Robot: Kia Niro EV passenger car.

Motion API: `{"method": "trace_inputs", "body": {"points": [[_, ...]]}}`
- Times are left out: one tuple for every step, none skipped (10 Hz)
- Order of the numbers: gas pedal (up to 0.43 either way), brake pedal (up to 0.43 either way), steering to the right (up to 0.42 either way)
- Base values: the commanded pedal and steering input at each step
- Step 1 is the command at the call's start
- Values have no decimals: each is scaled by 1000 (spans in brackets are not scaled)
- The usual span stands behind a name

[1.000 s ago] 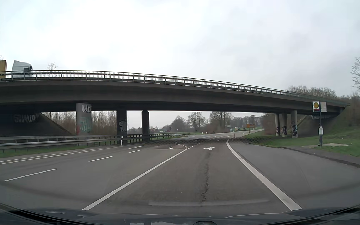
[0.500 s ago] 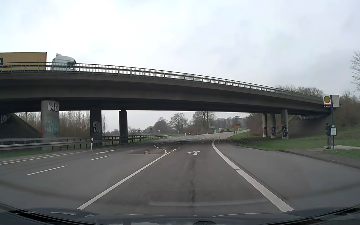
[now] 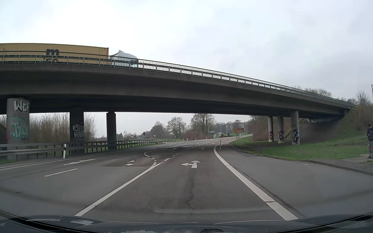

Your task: Follow the waypoints while adhering to traffic rules and regulations

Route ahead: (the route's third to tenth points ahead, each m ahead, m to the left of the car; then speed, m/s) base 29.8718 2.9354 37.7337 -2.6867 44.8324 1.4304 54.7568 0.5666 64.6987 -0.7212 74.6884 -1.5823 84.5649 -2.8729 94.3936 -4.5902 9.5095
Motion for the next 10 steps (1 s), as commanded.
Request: {"method": "trace_inputs", "body": {"points": [[370,0,11],[370,0,11],[370,0,11],[370,0,11],[370,0,10],[370,0,10],[370,0,9],[370,0,9],[370,0,9],[370,0,8]]}}
